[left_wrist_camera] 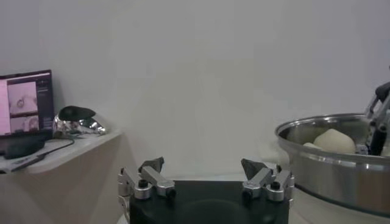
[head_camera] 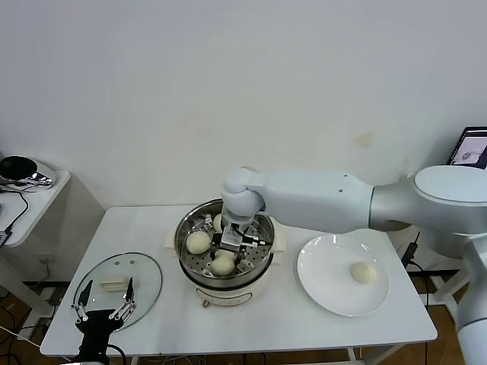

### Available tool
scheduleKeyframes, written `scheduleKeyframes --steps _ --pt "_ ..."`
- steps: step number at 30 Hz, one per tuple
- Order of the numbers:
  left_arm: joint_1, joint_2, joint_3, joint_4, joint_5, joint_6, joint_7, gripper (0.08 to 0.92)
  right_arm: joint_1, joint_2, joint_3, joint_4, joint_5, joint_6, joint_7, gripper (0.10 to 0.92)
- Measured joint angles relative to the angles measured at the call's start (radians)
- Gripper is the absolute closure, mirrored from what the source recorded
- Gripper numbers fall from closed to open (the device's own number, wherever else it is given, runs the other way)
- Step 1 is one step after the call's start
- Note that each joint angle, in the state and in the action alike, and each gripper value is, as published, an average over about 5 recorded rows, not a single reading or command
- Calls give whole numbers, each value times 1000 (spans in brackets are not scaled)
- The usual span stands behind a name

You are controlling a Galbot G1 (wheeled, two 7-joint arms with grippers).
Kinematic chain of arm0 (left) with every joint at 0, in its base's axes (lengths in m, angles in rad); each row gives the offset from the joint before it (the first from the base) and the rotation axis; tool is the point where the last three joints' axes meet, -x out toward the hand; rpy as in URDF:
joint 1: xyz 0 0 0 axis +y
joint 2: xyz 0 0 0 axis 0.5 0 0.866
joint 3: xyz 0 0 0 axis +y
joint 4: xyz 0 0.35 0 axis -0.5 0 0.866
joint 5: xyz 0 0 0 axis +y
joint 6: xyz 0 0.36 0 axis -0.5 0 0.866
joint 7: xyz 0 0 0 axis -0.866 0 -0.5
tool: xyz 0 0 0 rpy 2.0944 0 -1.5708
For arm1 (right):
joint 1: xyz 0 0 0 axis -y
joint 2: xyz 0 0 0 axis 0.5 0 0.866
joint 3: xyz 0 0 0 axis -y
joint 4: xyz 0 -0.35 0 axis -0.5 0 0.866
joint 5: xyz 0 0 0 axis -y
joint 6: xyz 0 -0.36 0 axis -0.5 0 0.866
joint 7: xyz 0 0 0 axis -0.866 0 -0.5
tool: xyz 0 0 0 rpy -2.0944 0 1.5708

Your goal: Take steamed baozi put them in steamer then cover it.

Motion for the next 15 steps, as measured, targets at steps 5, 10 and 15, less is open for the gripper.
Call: scheduleKeyframes --steps 5,10,15 --pt "1 1 2 -1 1 -1 0 177 12 -7 2 11 2 10 -1 274" --pt "3 5 1 -10 1 -1 0 177 38 -29 17 26 23 0 -3 207" --pt "1 13 0 -18 1 -1 1 177 75 -93 37 61 76 -97 -1 202"
